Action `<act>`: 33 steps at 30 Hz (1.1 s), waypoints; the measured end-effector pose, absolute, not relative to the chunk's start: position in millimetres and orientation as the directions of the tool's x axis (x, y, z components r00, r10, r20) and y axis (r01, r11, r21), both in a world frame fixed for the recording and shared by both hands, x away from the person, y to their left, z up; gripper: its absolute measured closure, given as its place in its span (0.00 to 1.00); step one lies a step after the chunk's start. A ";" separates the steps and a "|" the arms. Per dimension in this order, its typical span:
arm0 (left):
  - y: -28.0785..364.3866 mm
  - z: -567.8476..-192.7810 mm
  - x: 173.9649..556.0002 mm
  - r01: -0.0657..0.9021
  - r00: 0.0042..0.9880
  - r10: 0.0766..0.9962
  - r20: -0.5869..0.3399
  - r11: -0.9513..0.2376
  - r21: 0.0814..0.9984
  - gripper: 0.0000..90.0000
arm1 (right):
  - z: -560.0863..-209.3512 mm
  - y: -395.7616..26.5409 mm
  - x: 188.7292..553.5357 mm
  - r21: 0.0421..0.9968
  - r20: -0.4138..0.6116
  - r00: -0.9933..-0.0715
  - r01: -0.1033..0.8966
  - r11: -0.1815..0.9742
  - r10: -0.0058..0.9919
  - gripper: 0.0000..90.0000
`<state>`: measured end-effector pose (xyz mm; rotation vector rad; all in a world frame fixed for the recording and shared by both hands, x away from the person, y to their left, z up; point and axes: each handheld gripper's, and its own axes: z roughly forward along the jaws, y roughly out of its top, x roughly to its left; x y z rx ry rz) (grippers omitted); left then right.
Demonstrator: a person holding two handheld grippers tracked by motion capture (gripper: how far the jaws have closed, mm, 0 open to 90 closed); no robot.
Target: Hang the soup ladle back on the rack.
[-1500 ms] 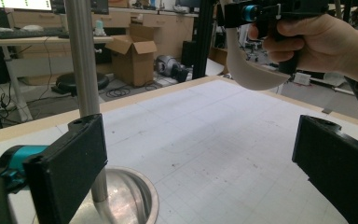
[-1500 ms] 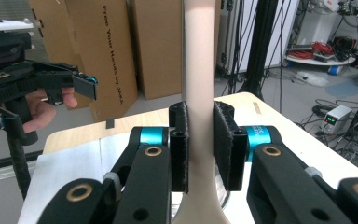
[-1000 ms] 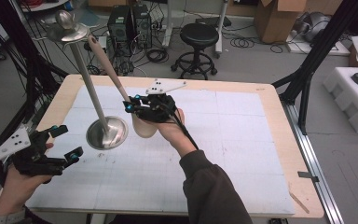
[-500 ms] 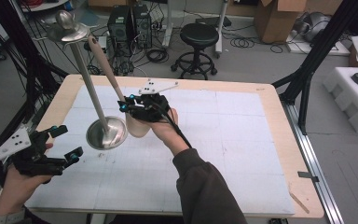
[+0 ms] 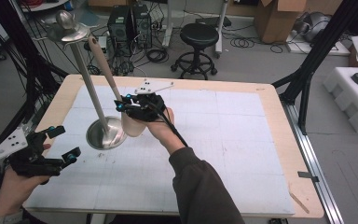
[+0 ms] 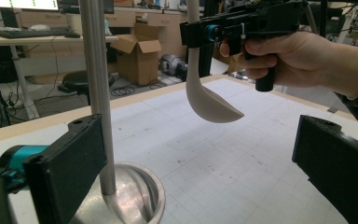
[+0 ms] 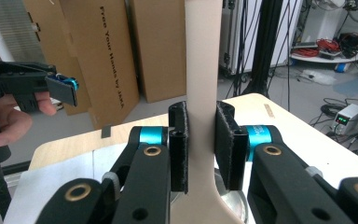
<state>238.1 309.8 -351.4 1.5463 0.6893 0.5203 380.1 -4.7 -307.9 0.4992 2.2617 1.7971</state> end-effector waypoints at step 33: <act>305.2 -352.1 238.8 0.121 0.728 0.680 -0.091 0.004 0.993 0.04 | -297.7 -66.0 357.7 0.968 0.043 -0.924 0.133 0.212 0.380 0.09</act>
